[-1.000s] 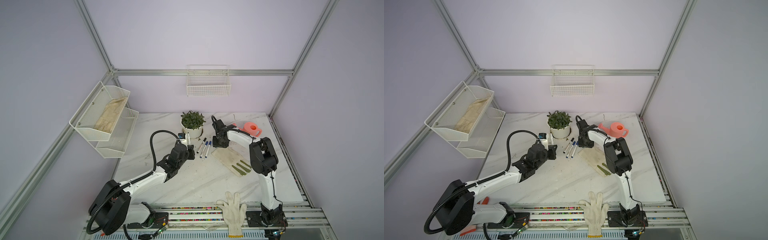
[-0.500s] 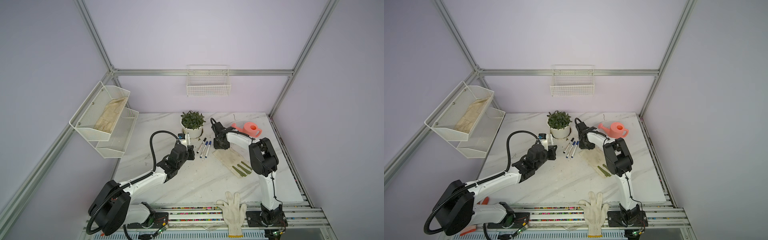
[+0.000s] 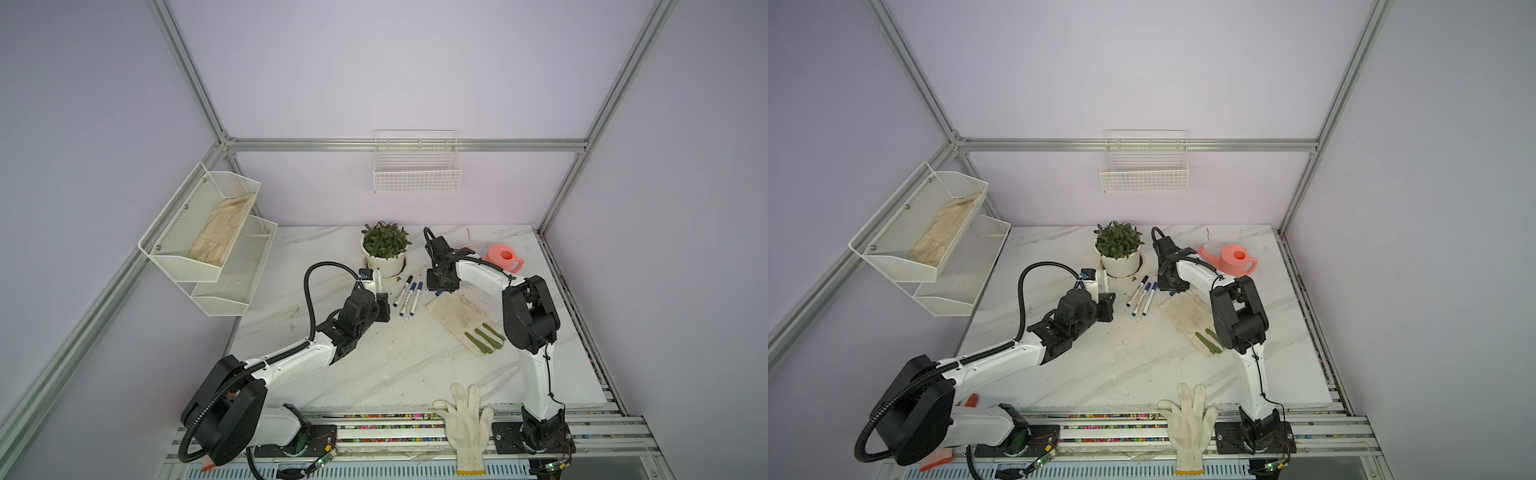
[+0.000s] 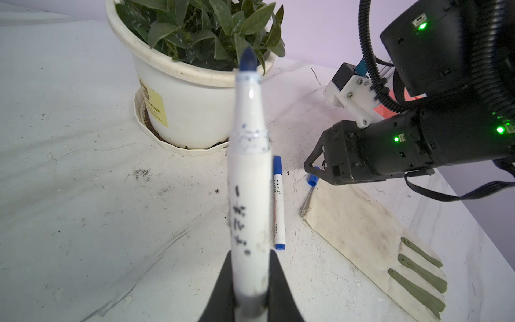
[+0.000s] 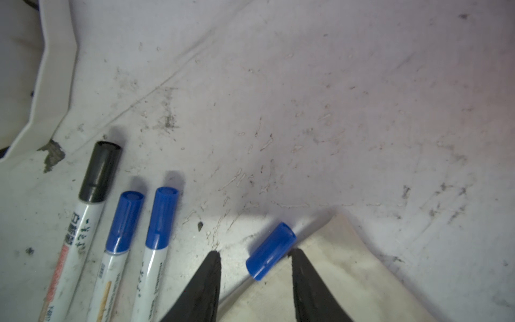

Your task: Insert the pens into the pen caps

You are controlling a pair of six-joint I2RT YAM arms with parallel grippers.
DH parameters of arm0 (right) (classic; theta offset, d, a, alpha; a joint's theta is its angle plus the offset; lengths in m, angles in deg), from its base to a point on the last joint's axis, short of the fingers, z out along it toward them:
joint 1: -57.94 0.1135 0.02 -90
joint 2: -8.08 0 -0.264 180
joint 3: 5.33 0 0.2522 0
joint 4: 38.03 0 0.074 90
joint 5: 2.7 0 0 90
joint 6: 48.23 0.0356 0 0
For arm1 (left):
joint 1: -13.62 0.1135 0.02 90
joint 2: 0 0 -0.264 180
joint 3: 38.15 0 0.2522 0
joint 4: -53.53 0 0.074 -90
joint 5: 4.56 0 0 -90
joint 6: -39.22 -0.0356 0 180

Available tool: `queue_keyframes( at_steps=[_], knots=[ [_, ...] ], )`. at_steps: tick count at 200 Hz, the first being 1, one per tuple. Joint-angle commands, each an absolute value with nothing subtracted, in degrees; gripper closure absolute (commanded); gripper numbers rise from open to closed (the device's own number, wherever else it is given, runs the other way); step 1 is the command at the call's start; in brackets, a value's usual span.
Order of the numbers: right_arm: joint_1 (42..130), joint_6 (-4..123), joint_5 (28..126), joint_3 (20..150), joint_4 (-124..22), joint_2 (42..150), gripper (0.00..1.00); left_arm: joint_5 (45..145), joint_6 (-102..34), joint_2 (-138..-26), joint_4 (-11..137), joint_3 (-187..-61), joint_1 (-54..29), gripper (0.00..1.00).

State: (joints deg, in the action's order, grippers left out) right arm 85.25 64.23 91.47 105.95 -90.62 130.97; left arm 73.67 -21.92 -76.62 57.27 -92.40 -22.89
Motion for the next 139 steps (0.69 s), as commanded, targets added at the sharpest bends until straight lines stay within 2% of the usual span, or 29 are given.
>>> queue_keyframes(
  at_steps=[1, 139],
  knots=[
    [84.25, 65.67, 90.16, 105.11, -91.27, 130.70, 0.56, 73.88, -23.18, -76.03, 55.94, -93.56, -23.12, 1.00],
    [85.04, 64.04, 90.74, 101.25, -89.58, 132.61, 0.67, 74.07, -21.61, -75.93, 55.38, -92.30, -23.14, 1.00]
  ],
)
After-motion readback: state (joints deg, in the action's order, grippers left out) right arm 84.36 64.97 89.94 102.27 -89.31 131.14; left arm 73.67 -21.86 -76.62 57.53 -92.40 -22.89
